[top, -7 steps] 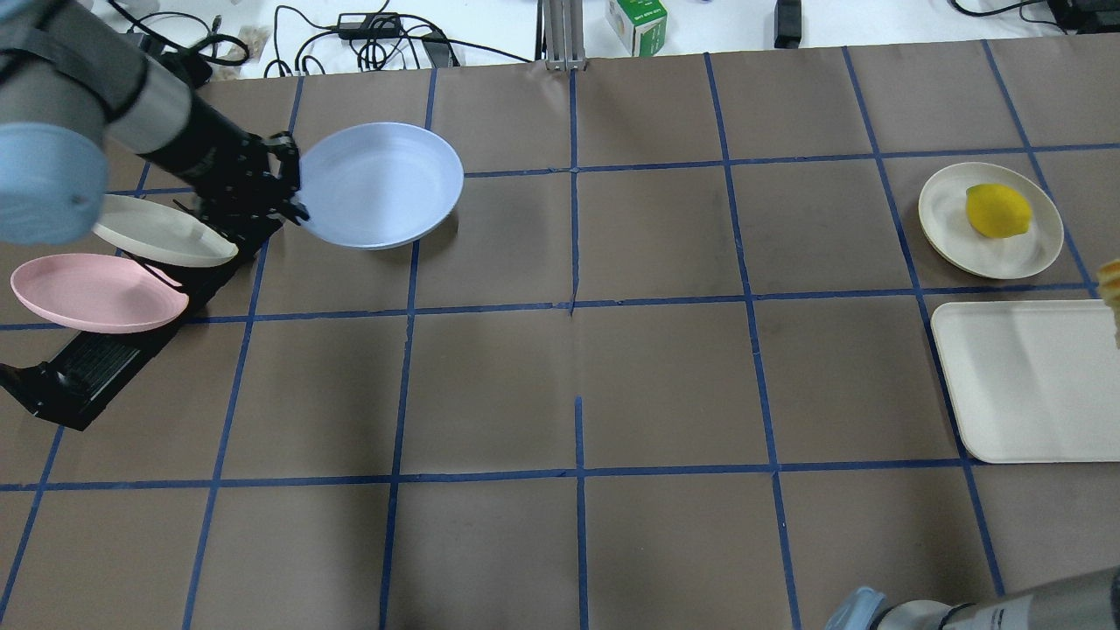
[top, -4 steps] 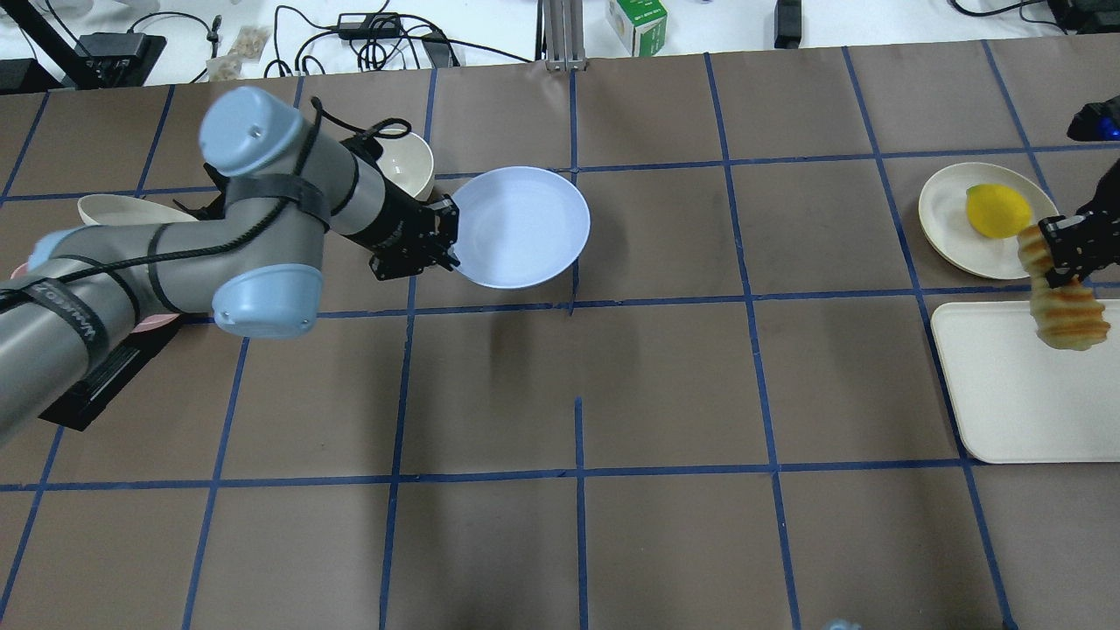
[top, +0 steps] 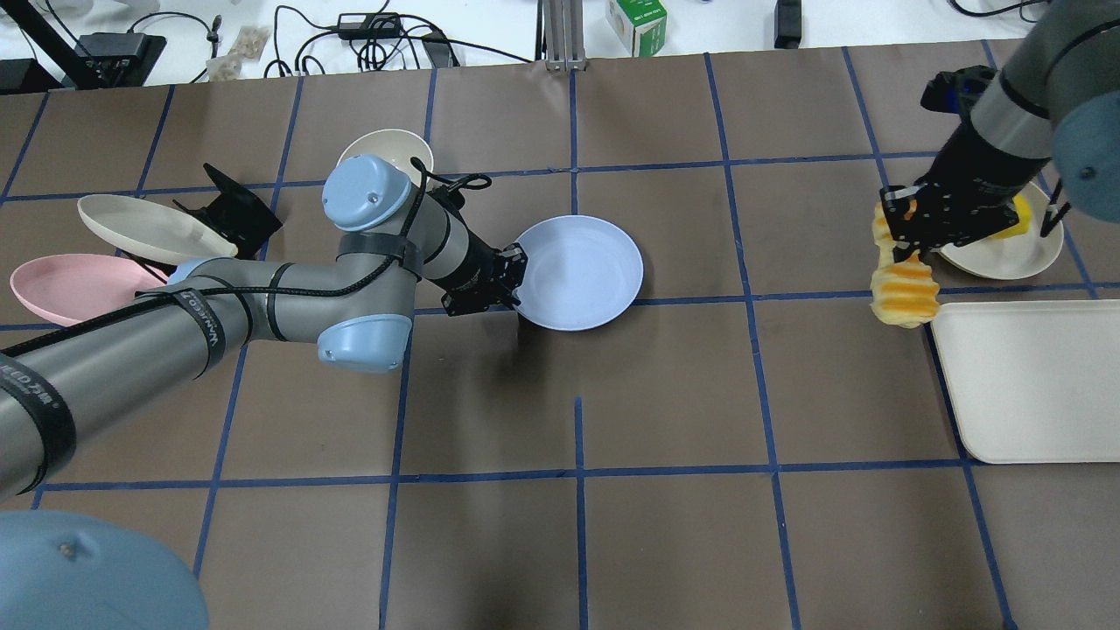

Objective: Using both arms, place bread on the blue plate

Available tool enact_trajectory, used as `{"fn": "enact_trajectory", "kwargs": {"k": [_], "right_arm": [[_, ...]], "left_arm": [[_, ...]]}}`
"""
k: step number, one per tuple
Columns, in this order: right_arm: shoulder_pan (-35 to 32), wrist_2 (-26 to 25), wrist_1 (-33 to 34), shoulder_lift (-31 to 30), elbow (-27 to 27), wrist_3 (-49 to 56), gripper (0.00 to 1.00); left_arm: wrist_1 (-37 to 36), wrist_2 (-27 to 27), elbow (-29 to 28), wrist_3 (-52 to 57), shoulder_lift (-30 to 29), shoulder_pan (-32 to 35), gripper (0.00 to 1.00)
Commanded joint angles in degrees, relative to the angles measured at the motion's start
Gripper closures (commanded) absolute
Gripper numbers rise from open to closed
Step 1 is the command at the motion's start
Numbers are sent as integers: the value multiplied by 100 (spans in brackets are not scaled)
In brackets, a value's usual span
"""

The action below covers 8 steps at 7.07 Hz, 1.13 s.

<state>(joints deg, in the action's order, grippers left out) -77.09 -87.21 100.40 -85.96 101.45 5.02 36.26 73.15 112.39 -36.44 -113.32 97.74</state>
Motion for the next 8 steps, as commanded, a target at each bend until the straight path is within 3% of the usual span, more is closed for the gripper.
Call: {"fn": "enact_trajectory", "kwargs": {"k": [1,2,3,5,7,8], "right_arm": [[-788,63,320,296,-186,-807,100],[-1077,133,461,760,-579,-949,100],[-1524,125,489,1183,-1035,-977,100],[-2158,143,698,2035,-1695,-1790,100],[-2713,143,744,2661,-2276,-2449,100],[-2898,143,796,2829,-2436,-2619,100]], "left_arm": [[-75,470,-102,57,11,9,0],[134,489,-286,67,151,-88,0],[1067,490,-784,145,335,-271,0],[3824,1179,-2232,1089,791,-361,0],[4940,1263,-2765,1471,1388,-387,0],[5205,1620,-2766,1734,1739,-379,0]]}}
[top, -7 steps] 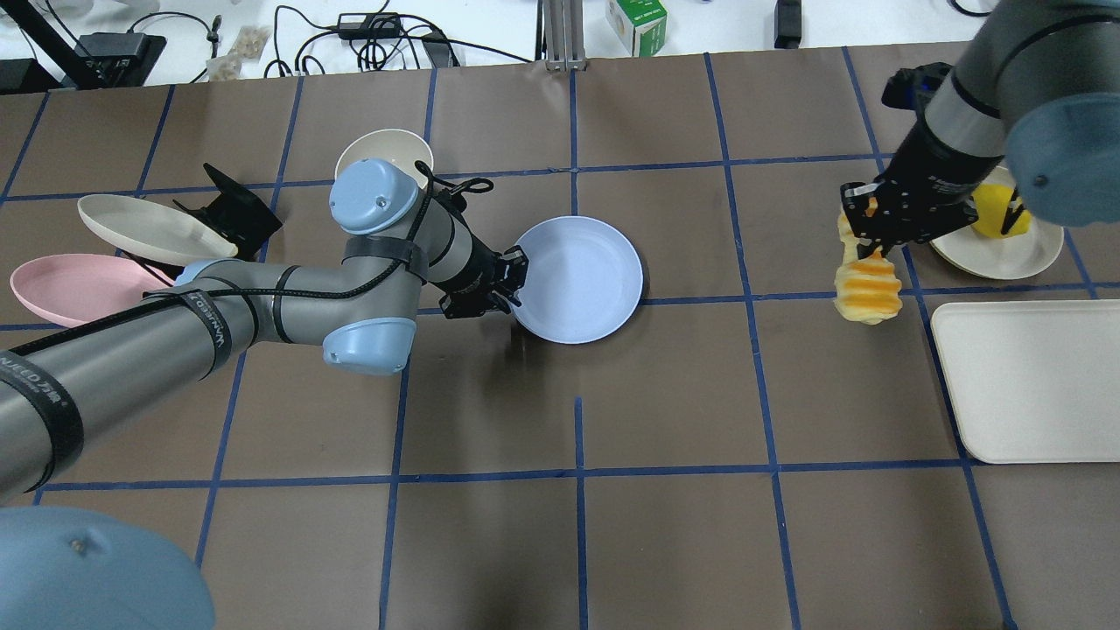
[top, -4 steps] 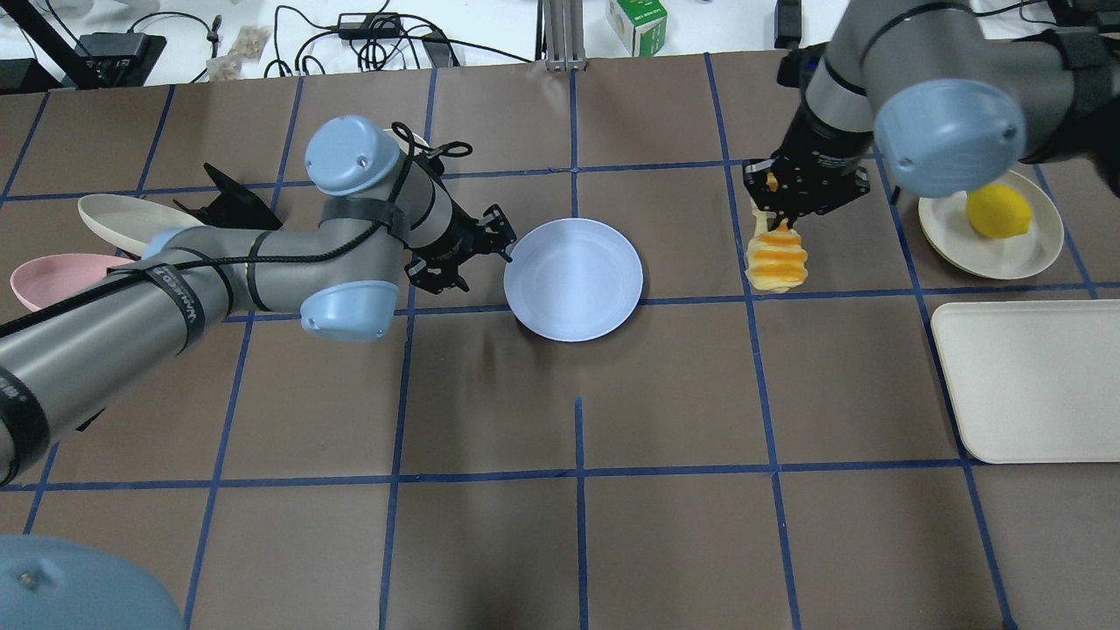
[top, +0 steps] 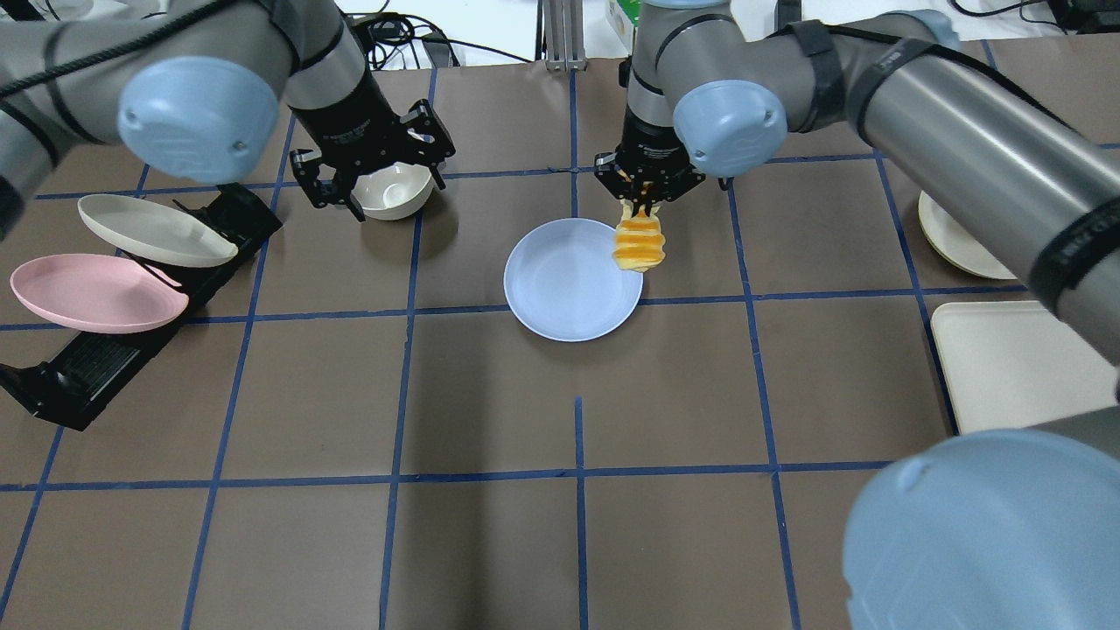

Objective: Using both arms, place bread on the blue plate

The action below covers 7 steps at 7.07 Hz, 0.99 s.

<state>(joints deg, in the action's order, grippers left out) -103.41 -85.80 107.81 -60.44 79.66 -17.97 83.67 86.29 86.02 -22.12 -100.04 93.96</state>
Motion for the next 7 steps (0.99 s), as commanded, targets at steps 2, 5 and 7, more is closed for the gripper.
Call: {"fn": "enact_trajectory", "kwargs": {"k": [2,5,7], "right_arm": [[-477,2,56,524,-284,-452,100],[-583,28,30,814,-249,-883,100],[-680,107,256,867,-240,-884,100]], "left_arm": [[834,441,-156,523,818,-9,0],[1039,433,11,470,943,-36,0],[1029,467,11,970,951,-53,0]]}}
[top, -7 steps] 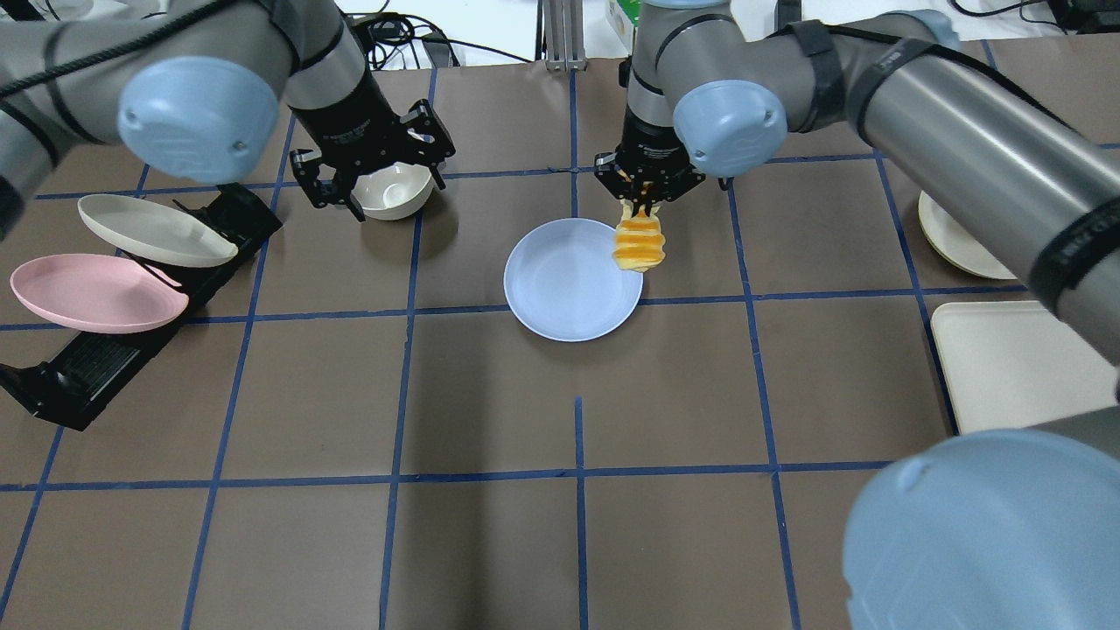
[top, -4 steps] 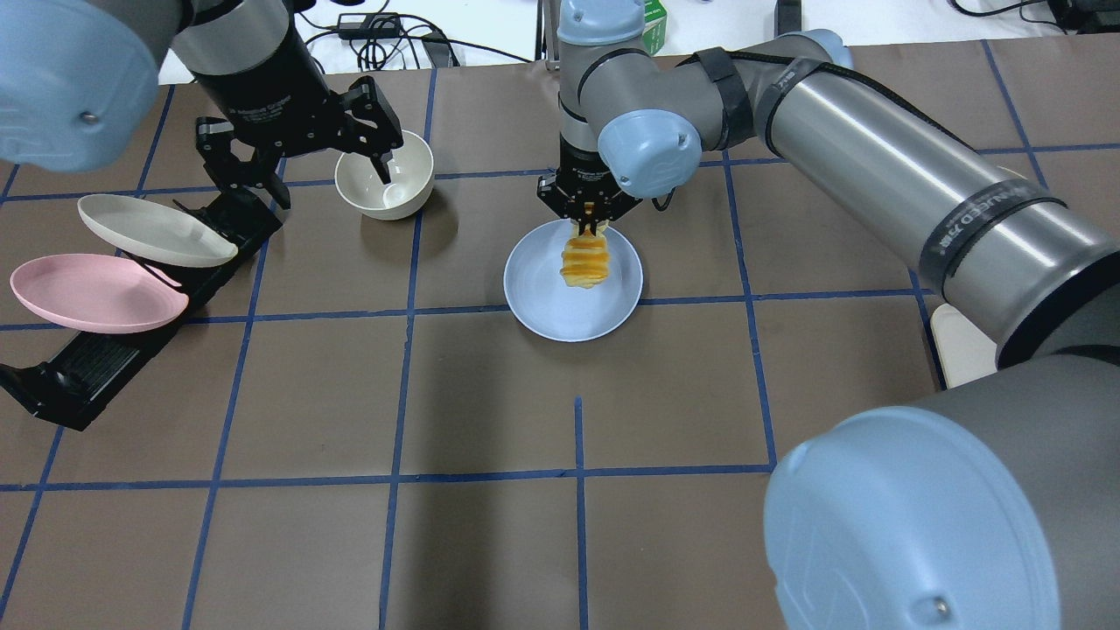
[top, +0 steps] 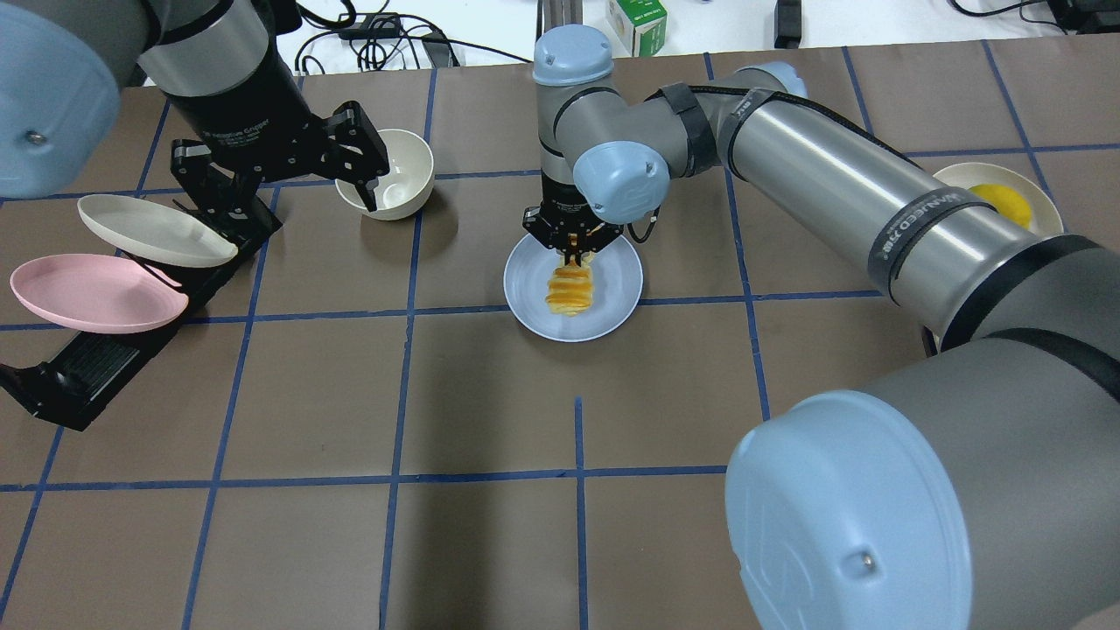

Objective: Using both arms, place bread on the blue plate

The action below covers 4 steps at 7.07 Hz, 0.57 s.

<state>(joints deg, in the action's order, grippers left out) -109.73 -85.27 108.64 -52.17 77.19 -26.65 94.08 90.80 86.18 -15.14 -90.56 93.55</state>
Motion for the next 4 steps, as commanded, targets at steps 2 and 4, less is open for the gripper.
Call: {"fn": "enact_trajectory", "kwargs": {"k": [2,4], "right_arm": [[-57,55,289,111,112,107,62],[-57,11,595,111,148,265,0]], "left_arm": [[-4,17,13,266,21,14,0],[-12,8,13,266,21,14,0]]}}
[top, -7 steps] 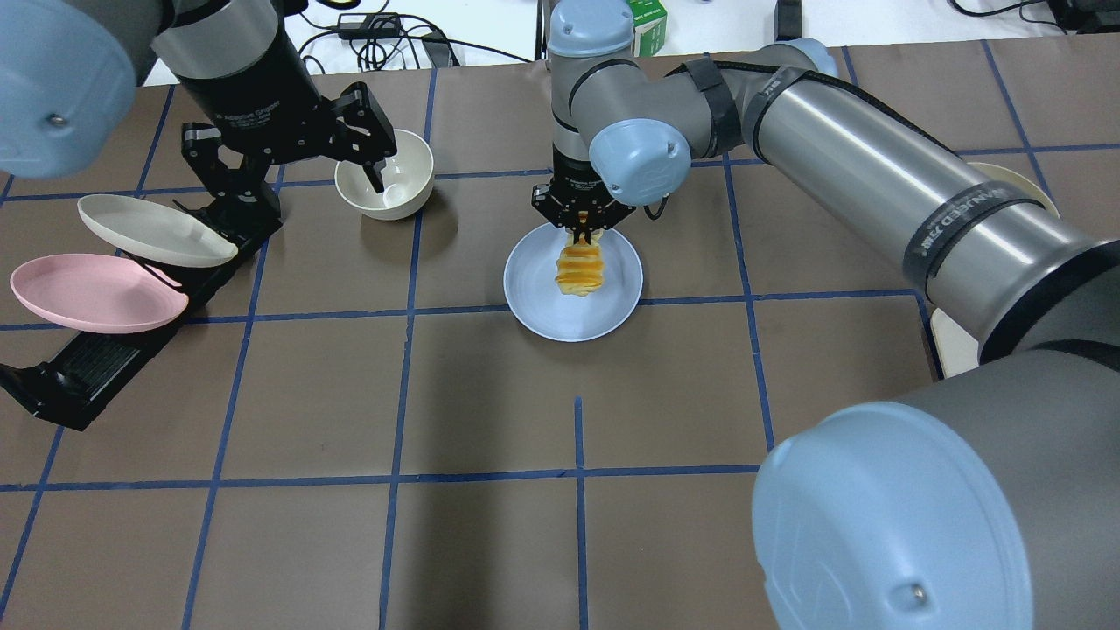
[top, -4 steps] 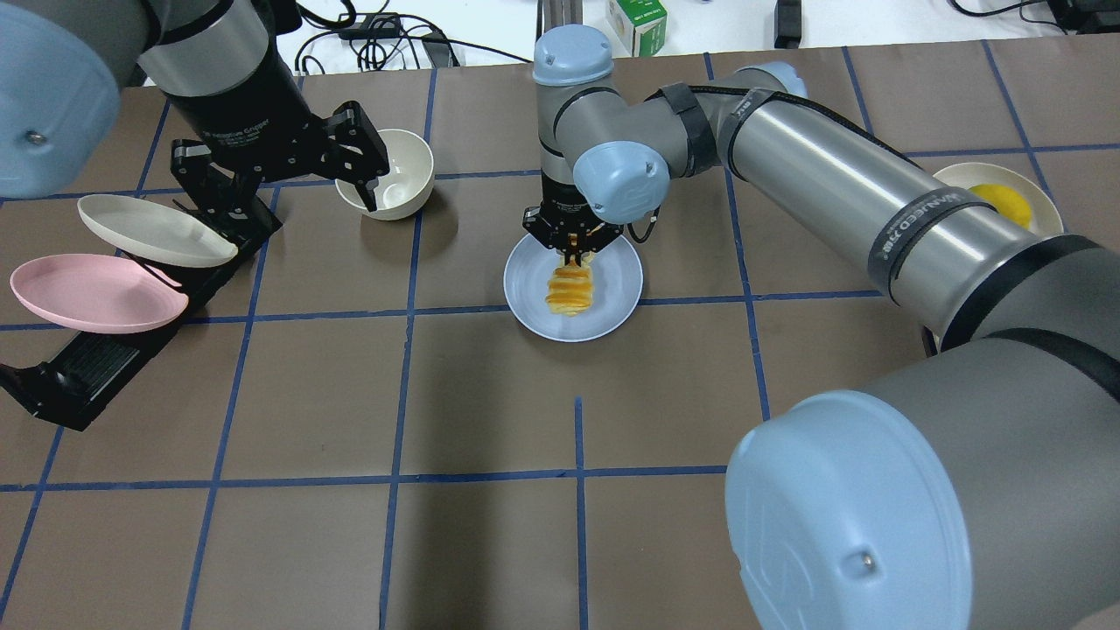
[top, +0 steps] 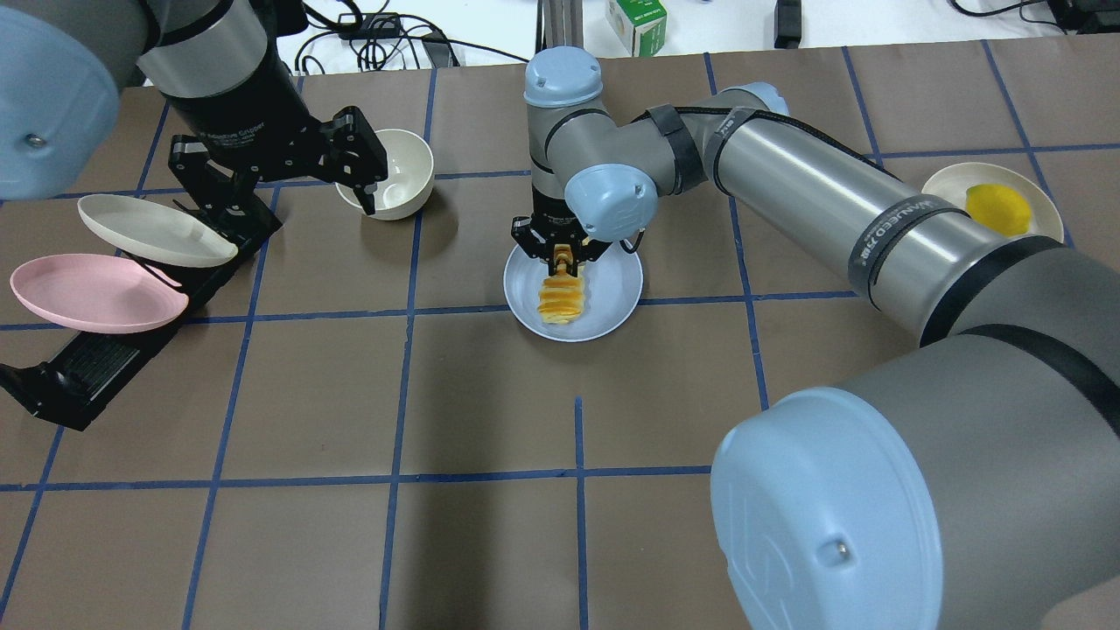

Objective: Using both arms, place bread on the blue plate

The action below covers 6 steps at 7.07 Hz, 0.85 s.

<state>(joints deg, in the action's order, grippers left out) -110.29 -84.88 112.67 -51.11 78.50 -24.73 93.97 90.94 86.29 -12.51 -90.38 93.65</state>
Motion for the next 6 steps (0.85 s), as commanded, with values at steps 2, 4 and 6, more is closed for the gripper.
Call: {"fn": "enact_trajectory", "kwargs": {"k": [2,4,6], "right_arm": [[51,-47,203,-65,-28,73,0],[339,-55,55,-537,33,82,0],[971,-72,-1021,-1274,16,632,0]], "left_arm": [[-2,-6,-7,-23,-6,4,0],[-2,-15,-7,-50,-15,4,0],[-2,2,-16,-50,-6,4,0]]}}
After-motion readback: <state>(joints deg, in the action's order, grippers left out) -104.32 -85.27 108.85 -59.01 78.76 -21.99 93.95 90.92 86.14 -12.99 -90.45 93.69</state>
